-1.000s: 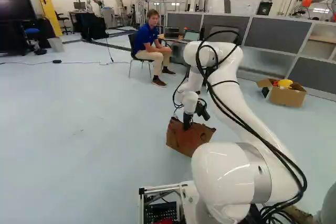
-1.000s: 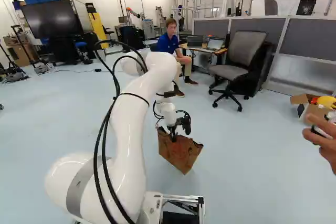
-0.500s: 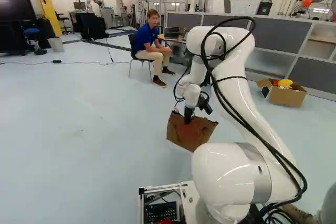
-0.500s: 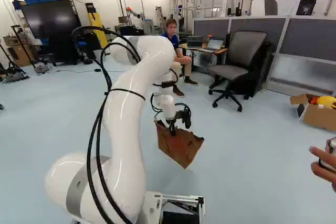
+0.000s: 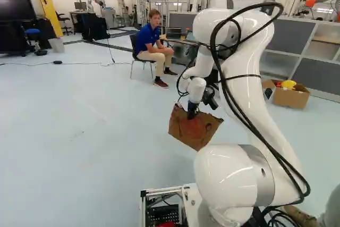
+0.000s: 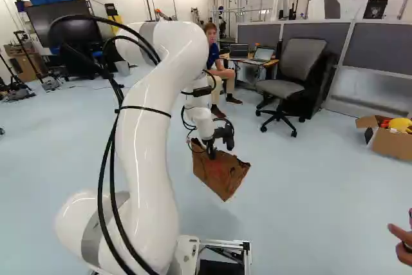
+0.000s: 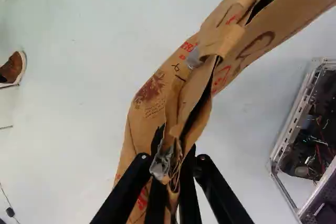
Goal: Pick up the grocery bag from the ground
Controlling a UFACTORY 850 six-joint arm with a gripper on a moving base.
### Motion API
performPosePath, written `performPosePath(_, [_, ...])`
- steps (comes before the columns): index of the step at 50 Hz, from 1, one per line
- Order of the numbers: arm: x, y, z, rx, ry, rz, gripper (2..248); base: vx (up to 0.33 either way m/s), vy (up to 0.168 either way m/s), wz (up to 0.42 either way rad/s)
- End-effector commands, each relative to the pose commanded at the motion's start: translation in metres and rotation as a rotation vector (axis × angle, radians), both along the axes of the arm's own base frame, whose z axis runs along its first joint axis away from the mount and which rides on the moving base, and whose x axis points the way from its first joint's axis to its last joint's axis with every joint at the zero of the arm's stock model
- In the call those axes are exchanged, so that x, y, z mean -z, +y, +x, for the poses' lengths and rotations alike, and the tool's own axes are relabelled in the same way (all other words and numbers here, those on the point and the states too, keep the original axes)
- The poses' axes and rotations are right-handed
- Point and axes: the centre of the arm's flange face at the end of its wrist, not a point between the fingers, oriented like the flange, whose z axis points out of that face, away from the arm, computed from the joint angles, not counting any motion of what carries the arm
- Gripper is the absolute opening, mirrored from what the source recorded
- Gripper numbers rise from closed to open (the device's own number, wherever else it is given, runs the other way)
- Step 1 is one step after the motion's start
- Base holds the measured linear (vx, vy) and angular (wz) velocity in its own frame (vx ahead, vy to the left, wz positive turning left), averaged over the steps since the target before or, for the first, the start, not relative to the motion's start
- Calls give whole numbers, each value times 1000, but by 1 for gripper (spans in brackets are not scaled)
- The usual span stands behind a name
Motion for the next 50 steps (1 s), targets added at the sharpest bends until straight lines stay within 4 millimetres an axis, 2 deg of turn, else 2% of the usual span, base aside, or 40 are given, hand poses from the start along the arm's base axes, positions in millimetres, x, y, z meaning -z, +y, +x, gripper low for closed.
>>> performPosePath(35, [-93,3,-25,0,-121,-17,23,0,0,0])
performPosePath(50, [-95,4,-28,-16,-128,-28,23,0,0,0])
